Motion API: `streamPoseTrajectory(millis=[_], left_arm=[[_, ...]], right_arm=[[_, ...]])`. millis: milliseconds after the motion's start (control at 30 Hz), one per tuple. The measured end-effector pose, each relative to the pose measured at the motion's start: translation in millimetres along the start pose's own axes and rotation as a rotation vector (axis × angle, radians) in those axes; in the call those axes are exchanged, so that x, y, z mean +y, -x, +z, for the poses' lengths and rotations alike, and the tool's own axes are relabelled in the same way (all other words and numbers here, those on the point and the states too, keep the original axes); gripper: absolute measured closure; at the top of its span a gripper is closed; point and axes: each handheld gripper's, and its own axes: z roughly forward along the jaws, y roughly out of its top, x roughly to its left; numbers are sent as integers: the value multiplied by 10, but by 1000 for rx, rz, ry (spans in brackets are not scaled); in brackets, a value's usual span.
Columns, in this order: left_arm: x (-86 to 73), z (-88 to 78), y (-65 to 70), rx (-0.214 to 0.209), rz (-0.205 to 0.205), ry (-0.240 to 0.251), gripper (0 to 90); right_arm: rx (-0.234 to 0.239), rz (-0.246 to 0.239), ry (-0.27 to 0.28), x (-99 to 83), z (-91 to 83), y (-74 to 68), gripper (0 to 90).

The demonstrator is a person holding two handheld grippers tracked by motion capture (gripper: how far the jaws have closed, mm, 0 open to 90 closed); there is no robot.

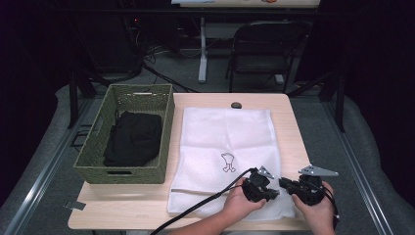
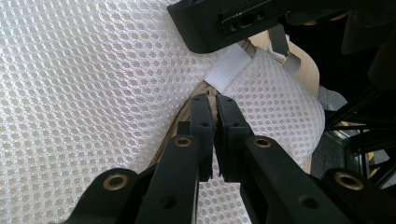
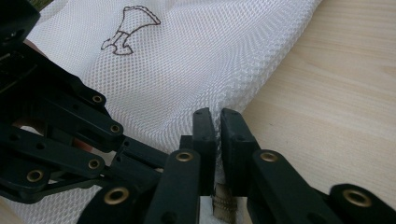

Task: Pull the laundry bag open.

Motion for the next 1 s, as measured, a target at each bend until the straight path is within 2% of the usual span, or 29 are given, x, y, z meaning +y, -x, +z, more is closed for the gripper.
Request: streamPoseTrajectory(millis=[400, 633, 833, 1000], left_arm=[[-4, 23, -2, 0, -3, 14, 874], [-4, 7, 14, 4, 11, 23, 874], [-5, -4, 23, 0, 11, 28, 875], [-12, -1, 17, -3, 15, 29, 874]], right_arm=[[6, 54, -11, -87, -41, 94, 686], [23, 83, -8, -154, -75, 144, 652], [38, 112, -26, -204, -84, 170, 610], [61, 113, -39, -242, -75, 190, 574]])
